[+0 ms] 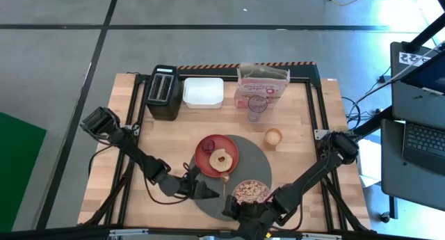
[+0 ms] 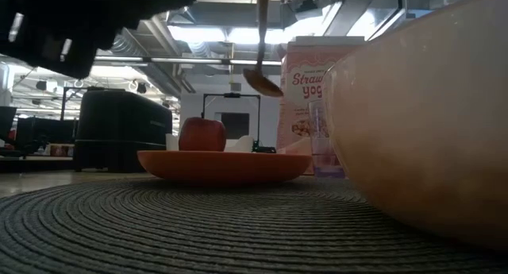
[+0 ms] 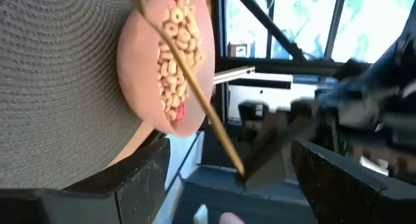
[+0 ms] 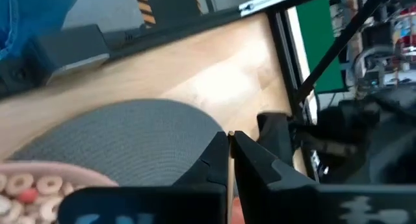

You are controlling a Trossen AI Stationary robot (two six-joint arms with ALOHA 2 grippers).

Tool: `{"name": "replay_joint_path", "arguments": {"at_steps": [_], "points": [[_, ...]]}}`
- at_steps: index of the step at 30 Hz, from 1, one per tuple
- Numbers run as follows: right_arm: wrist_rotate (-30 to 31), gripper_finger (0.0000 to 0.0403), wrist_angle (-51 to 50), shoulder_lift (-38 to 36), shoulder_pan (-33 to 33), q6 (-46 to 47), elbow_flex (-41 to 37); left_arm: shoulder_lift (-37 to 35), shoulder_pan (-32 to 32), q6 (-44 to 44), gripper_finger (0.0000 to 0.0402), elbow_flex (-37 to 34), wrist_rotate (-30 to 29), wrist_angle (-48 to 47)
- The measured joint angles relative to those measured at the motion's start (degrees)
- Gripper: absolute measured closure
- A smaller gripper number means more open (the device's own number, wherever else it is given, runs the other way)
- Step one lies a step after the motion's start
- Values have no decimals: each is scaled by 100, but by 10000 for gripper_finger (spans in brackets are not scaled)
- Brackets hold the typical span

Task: Arrange a breakfast setting
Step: Put the spoon on the gray place mat

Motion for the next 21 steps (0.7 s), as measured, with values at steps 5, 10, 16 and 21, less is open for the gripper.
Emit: {"name": "replay_joint_path", "arguments": {"at_steps": [5, 10, 16, 21], "points": [[-1, 393, -22, 88, 0, -92, -2, 0, 183, 283, 89, 6, 254, 13], [-111, 394, 64, 138, -2, -96, -2, 4, 293, 2737, 89, 152, 1176, -5], [-471, 390, 438, 138, -2, -77, -2, 4, 71, 7644, 89, 179, 1247, -186], [-705, 394, 720, 138, -16, -83, -2, 4, -87, 11008, 89, 179, 146, -562]]}}
